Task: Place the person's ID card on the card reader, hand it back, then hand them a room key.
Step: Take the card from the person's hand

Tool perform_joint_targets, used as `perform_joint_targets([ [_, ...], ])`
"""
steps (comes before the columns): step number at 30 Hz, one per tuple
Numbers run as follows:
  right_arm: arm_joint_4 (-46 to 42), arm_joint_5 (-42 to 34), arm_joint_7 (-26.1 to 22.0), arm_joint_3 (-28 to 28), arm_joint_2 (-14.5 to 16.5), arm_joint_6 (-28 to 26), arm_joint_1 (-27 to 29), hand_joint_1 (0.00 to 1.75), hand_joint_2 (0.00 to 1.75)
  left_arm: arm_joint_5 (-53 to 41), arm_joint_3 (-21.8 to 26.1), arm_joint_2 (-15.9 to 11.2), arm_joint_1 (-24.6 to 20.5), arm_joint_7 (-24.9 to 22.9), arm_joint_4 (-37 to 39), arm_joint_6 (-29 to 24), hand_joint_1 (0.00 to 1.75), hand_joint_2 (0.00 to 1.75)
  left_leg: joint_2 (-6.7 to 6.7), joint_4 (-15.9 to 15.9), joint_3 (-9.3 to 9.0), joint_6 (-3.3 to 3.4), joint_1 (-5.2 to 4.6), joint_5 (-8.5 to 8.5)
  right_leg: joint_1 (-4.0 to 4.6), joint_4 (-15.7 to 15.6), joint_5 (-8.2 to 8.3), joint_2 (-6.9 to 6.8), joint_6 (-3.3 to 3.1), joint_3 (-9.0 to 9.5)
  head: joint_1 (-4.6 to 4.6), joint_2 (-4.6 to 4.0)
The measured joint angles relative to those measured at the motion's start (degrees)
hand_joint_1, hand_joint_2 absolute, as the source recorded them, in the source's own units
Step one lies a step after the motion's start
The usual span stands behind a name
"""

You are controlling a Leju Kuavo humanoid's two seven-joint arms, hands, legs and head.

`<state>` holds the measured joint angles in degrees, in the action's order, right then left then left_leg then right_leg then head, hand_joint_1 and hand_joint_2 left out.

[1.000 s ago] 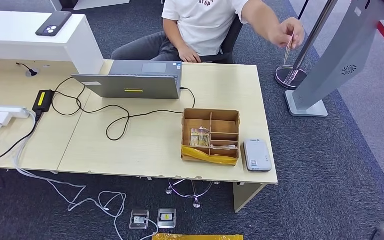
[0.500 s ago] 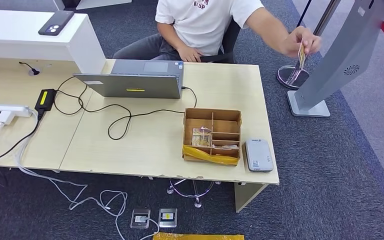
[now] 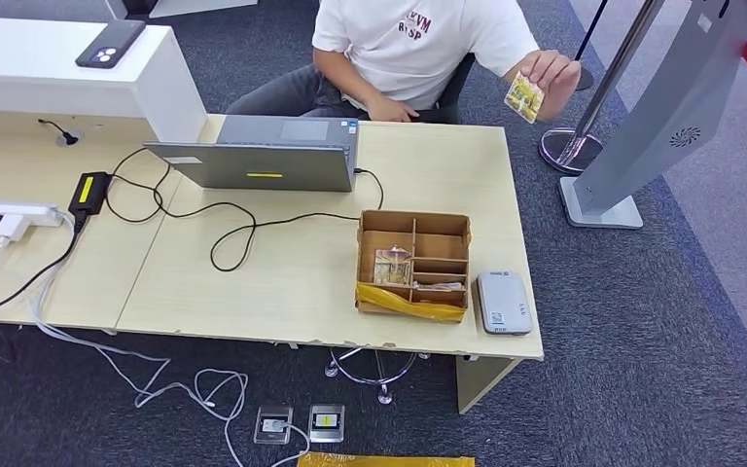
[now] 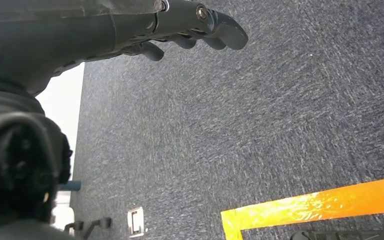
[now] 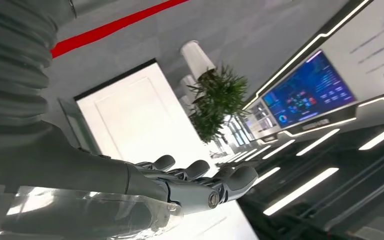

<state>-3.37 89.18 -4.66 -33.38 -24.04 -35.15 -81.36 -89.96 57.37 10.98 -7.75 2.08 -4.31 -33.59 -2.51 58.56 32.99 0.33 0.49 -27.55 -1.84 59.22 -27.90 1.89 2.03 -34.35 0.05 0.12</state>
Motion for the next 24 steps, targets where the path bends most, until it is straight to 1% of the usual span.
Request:
perform_joint_targets([
  [3, 0.02, 0.0, -1.26, 1.69, 1.29, -0.05, -0.07, 0.0, 1.75, 0.0, -0.04, -0.01, 0.01, 0.06, 0.0, -0.01, 0.0, 0.0, 0.0, 0.0, 0.02, 0.0, 0.0, 0.0, 0.0, 0.0, 0.0, -0.01, 0.0, 0.0, 0.01, 0.01],
  [7, 0.04, 0.0, -4.84, 3.6, 3.28, -0.61, -0.08, 0.0, 1.75, 0.0, -0.12, -0.03, 0.01, 0.11, 0.0, -0.01, 0.0, 0.0, 0.05, 0.0, 0.03, 0.0, 0.0, 0.0, 0.0, 0.01, 0.0, 0.07, 0.0, 0.0, 0.01, 0.01],
  [12, 0.09, 0.0, -8.91, 6.62, 7.38, -1.32, -0.05, 0.0, 1.75, 0.0, -0.75, -0.07, 0.01, 0.15, 0.0, 0.01, 0.0, 0.0, 0.07, 0.0, 0.0, -0.01, 0.02, 0.0, 0.01, 0.02, 0.0, 0.1, 0.0, -0.04, 0.0, 0.01],
  [15, 0.09, -0.02, -9.7, 8.31, 9.55, -1.36, -0.04, 0.0, 1.75, 0.0, -1.09, -0.09, 0.01, 0.15, 0.0, 0.03, 0.0, 0.0, 0.03, 0.0, 0.0, -0.05, 0.07, 0.03, 0.06, 0.01, 0.0, 0.07, -0.01, -0.04, 0.01, 0.01],
  [20, 0.09, -0.02, -10.14, 10.07, 11.51, -1.36, -0.03, 0.0, 1.75, 0.0, -1.2, -0.14, 0.08, 0.15, 0.0, 0.04, 0.0, 0.0, 0.0, 0.0, 0.06, -0.08, 0.08, 0.04, 0.06, 0.01, 0.0, 0.04, -0.01, -0.04, 0.02, 0.01],
  [24, -0.03, -0.03, -11.83, 11.44, 13.82, -1.36, 0.54, 0.0, 1.75, 0.0, -1.22, -0.21, 0.06, 0.15, 0.0, 0.05, 0.0, 0.0, 0.08, -0.01, 0.05, -0.08, 0.08, 0.04, 0.07, 0.0, 0.0, 0.12, -0.01, -0.04, 0.02, 0.01],
])
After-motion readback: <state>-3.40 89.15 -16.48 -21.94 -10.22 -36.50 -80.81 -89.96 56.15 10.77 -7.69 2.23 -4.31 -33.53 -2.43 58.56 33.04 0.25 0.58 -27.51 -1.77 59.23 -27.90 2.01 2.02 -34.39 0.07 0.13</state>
